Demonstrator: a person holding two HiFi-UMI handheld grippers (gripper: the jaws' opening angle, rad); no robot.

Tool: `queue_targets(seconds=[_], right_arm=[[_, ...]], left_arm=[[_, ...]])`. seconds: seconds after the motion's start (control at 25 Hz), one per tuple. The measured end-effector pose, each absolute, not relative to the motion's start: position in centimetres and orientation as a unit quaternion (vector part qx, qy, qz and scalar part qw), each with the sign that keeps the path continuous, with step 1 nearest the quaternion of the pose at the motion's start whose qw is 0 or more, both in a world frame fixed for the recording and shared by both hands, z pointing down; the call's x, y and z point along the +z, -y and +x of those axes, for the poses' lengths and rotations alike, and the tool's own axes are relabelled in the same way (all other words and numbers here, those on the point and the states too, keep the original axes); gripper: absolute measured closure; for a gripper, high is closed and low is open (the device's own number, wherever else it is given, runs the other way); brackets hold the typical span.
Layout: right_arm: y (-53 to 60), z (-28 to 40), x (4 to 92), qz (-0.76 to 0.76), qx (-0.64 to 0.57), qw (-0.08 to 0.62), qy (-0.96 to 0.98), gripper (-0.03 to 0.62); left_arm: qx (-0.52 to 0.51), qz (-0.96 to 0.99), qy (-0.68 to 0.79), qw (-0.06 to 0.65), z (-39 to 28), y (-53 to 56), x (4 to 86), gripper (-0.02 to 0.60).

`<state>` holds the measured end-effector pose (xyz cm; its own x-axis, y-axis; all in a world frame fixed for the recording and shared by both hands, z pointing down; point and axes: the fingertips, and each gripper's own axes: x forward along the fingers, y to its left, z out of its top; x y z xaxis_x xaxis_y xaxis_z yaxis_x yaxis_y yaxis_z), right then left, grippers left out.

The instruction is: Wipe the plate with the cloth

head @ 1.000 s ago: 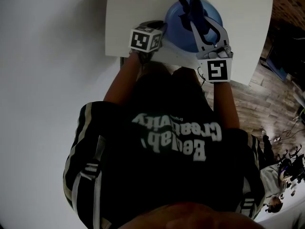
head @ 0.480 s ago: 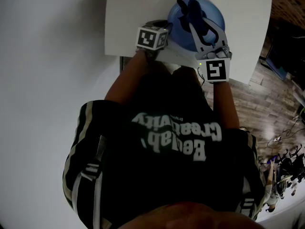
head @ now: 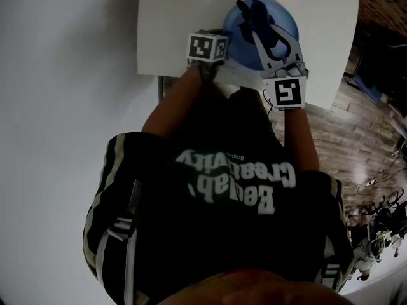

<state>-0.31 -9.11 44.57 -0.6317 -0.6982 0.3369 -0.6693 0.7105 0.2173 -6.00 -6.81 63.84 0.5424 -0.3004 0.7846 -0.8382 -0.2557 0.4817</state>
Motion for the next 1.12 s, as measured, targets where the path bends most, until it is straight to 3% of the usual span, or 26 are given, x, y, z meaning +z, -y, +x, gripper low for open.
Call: queue_targets(seconds=[0.2,0.64,1.12], right_arm=[[9.4,-0.1,45.7,0.373,-0.021,0.212,0.903,0.510],[9.6,-5.8,52.3,0.258,0.039,0.264,0.929,0.510],[9.8,-9.4,59.7,0.190,0.043,0.368,0.909,0.514]], left_arm=[[0.275,0.725,0.392,0.496,-7.7,7.3,63.8,0.563],[0.253,0.716,0.399,0.514,-10.1,7.4,63.9,0.566],[0.239,0.725,0.391,0.515,-10.4,7.9,64.0,0.566]])
